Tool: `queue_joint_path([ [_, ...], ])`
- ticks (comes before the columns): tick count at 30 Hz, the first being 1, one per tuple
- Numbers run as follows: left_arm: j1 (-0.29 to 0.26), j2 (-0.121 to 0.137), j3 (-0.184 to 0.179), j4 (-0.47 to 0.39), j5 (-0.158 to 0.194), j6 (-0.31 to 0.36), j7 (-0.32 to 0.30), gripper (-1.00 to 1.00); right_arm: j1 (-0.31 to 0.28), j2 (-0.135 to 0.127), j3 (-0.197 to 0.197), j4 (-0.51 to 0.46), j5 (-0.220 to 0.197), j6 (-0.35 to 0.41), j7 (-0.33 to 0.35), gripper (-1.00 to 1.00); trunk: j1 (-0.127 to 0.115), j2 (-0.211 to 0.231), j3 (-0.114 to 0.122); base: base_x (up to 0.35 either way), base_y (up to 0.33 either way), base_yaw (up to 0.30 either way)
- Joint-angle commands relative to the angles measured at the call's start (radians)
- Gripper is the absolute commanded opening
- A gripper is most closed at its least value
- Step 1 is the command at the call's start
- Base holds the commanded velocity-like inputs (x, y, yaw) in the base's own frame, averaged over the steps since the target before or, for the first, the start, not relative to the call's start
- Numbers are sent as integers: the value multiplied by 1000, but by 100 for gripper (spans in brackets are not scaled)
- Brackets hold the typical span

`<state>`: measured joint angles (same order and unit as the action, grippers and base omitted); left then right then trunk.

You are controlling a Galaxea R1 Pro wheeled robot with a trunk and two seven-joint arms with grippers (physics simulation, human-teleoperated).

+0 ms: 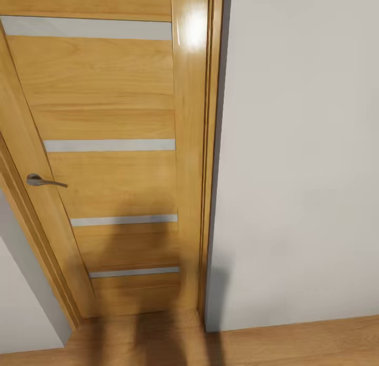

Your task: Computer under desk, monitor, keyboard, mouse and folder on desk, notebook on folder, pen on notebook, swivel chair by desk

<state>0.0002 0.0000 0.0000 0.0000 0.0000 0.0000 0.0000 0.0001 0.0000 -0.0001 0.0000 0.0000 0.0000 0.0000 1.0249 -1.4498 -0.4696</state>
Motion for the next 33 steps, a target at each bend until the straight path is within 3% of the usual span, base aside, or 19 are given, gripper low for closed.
queue_joint_path([
  [1,0,0,0,0,0,0,0,100,0,0,0,0,0,0,0,100,0,0,0,0,0,0],
  [5,0,-23,-2,-20,-6,-3,-3,100,-17,23,2,-5,2,14,-3,100,0,0,0,0,0,0],
  [9,0,-45,-7,-25,-7,-4,-5,100,-18,33,-1,-5,-5,11,-4,100,-15,28,12,0,0,0],
  [28,0,-45,-20,-29,-6,0,-2,100,-19,35,-3,-10,-7,8,-5,100,-88,161,72,0,0,0],
  [33,0,-44,-19,-164,-3,1,0,100,-19,36,-3,-80,-8,8,-5,100,-107,196,87,0,0,0],
])
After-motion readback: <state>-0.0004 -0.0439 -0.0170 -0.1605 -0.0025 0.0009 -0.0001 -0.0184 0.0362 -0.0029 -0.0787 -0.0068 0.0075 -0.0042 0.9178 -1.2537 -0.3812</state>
